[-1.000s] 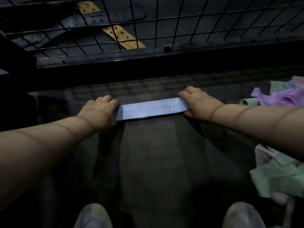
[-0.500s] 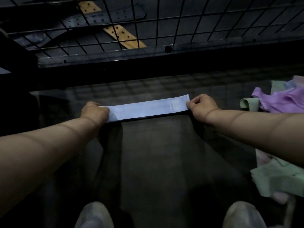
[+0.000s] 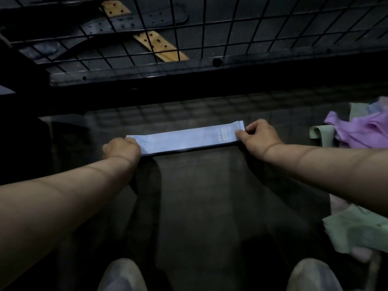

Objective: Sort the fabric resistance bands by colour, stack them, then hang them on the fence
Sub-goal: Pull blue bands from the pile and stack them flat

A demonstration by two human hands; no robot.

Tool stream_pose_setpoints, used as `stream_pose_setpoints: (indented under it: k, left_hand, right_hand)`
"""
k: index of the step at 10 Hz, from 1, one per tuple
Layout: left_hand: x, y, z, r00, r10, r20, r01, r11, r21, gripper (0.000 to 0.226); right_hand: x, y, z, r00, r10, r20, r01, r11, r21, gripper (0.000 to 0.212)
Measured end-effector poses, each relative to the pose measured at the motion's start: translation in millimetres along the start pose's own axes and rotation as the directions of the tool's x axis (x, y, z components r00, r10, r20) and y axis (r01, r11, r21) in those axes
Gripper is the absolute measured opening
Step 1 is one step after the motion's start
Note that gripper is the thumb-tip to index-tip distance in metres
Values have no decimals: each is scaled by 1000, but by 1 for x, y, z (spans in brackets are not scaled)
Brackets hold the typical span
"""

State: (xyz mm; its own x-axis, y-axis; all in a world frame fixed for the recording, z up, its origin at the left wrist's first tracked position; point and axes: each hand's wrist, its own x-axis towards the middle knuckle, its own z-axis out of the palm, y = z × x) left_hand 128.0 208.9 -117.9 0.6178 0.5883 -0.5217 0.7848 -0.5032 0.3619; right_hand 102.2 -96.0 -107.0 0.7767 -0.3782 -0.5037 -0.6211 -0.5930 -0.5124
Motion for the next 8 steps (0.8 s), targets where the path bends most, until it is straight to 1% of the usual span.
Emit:
stream_pose_setpoints:
  k: [1, 2, 3, 4, 5, 6, 7, 8]
  left_hand:
    - [-5, 5, 5, 999, -22, 42, 20, 999, 48, 38]
    - [-4, 4, 6, 993, 77, 87, -80, 996, 35, 33]
    - [-2, 2, 6, 993, 81, 88, -84, 996, 38, 33]
    - [-4, 2, 6, 996, 93, 10, -94, 989, 117, 43]
    - [-19, 6, -5, 878, 468, 97, -470, 808, 354, 75]
    - [-16, 8, -14, 541, 729, 418, -789, 269, 551, 97]
    - [-8, 12, -14, 536, 679, 502, -785, 182, 592, 82]
    - [-6, 16, -13, 555, 648, 521, -778, 183, 602, 66]
  right_hand:
    - [-1, 0, 1, 1000, -18, -2, 18, 1000, -4, 27]
    - [-1, 0, 0, 999, -31, -9, 31, 1000, -3, 23]
    - [1, 2, -1, 999, -36, -14, 36, 999, -19, 21]
    - [1, 4, 1, 999, -42, -15, 42, 998, -46, 33]
    - [0, 0, -5, 944, -325, 59, 326, 886, -330, 70]
    - [6, -7, -16, 720, -601, 346, 665, 456, -592, 90]
    - [13, -13, -16, 720, -541, 435, 679, 421, -602, 88]
    - [16, -16, -11, 723, -506, 470, 684, 432, -587, 75]
